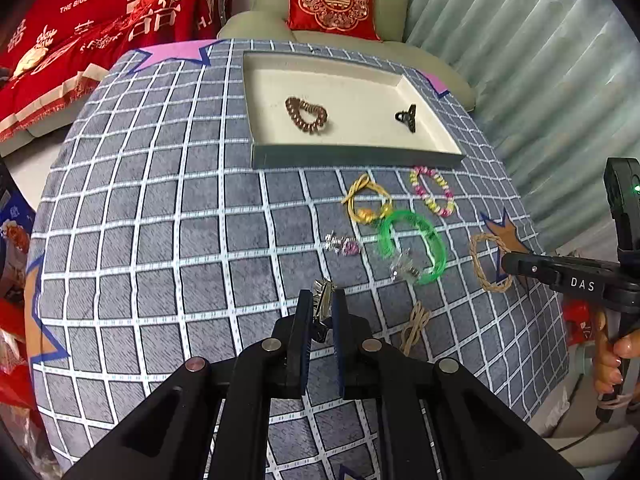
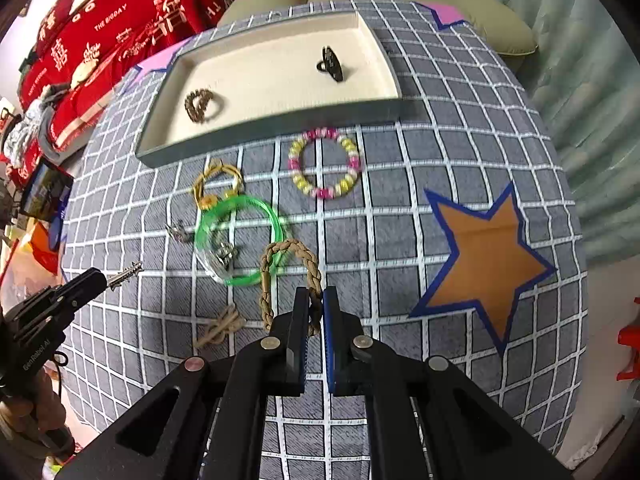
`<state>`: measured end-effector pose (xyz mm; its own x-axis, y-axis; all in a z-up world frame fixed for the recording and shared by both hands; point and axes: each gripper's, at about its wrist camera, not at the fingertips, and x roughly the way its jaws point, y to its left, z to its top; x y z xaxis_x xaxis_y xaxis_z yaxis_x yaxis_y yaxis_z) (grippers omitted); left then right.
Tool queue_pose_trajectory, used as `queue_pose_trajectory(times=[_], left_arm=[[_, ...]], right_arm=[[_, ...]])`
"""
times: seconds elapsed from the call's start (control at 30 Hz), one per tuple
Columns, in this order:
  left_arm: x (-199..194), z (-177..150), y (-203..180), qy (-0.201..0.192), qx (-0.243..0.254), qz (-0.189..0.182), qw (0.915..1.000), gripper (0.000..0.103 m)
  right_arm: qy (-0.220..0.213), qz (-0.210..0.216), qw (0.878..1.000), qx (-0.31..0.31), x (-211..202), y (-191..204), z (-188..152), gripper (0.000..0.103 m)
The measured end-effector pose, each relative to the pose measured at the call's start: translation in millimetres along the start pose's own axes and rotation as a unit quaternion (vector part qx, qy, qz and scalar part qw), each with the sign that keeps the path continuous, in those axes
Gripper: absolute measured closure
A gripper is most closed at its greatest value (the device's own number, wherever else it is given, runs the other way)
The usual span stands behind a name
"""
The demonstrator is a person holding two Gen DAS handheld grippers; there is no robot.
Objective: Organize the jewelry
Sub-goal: 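Carry both items into the white tray and open both tools to release them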
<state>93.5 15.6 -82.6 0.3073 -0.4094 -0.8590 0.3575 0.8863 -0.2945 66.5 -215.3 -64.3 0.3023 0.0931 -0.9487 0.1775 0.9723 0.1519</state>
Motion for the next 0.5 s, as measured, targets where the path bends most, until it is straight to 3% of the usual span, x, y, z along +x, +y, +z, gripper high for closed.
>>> queue_pose_trajectory(times=[0.2, 0.5], left_arm=[[-7, 19, -3, -0.02, -0.01, 0.002, 0.9997, 0.084], [-6, 71, -21, -0.058, -0.015, 0.012, 0.9981, 0.084]], right_arm=[[-0.012, 0.019, 1.0, 0.006, -6, -5, 22, 0.096], [-0.028, 0.038, 0.999, -0.012, -6, -31, 83, 0.096]])
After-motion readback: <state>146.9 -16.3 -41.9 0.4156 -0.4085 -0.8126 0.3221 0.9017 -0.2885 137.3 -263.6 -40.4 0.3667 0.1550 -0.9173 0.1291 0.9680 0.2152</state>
